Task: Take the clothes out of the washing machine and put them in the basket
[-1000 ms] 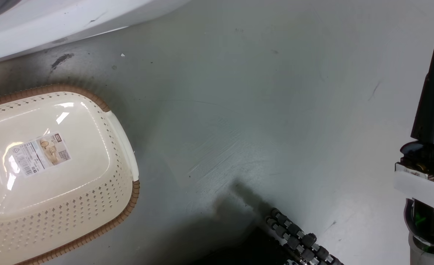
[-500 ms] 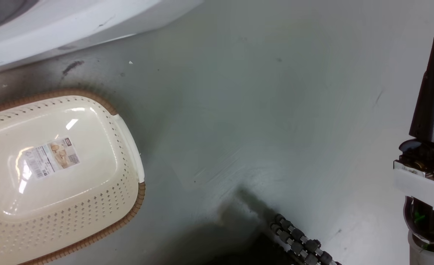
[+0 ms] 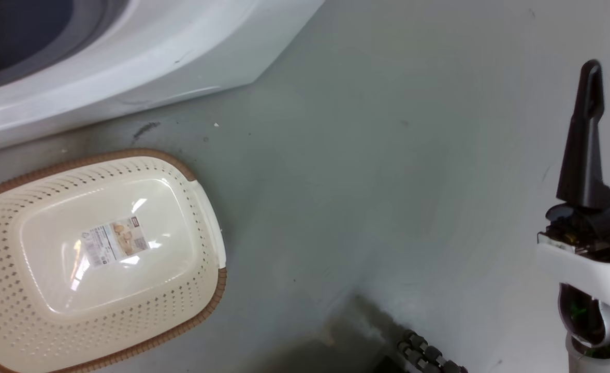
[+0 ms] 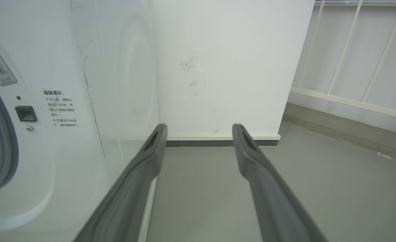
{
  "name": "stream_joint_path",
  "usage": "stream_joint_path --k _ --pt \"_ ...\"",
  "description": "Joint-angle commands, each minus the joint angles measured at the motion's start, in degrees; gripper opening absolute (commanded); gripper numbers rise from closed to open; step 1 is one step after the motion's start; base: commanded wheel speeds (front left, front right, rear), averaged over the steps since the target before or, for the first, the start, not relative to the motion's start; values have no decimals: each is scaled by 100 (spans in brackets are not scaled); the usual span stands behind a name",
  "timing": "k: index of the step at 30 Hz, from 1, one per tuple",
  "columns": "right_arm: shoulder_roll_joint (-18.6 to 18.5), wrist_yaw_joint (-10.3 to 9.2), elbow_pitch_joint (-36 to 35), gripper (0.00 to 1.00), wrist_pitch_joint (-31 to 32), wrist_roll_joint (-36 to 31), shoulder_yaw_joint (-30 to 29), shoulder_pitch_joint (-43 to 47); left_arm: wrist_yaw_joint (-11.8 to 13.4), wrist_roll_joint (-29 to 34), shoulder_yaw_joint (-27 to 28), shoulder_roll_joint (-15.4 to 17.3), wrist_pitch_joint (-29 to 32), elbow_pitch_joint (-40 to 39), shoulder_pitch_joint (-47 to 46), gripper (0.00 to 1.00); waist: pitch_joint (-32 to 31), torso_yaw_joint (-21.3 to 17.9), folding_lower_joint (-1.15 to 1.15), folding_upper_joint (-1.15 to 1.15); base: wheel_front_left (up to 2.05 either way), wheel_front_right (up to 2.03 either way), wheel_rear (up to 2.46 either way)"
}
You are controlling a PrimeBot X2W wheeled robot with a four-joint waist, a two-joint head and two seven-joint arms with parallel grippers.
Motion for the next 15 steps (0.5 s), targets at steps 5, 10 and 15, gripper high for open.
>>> stream_joint_path --k 5,10,15 --pt "3 -2 95 100 -13 -145 50 169 -1 -188 -39 -21 -838 51 582 0 -411 126 0 0 0 0 0" --pt "2 -2 153 100 -13 -220 63 258 -2 -307 -67 -19 -1546 33 1092 0 -699 153 0 0 0 0 0" --pt "2 -2 191 100 -13 -309 75 372 80 -393 -44 -104 -2226 -28 1633 0 -985 228 0 0 0 0 0"
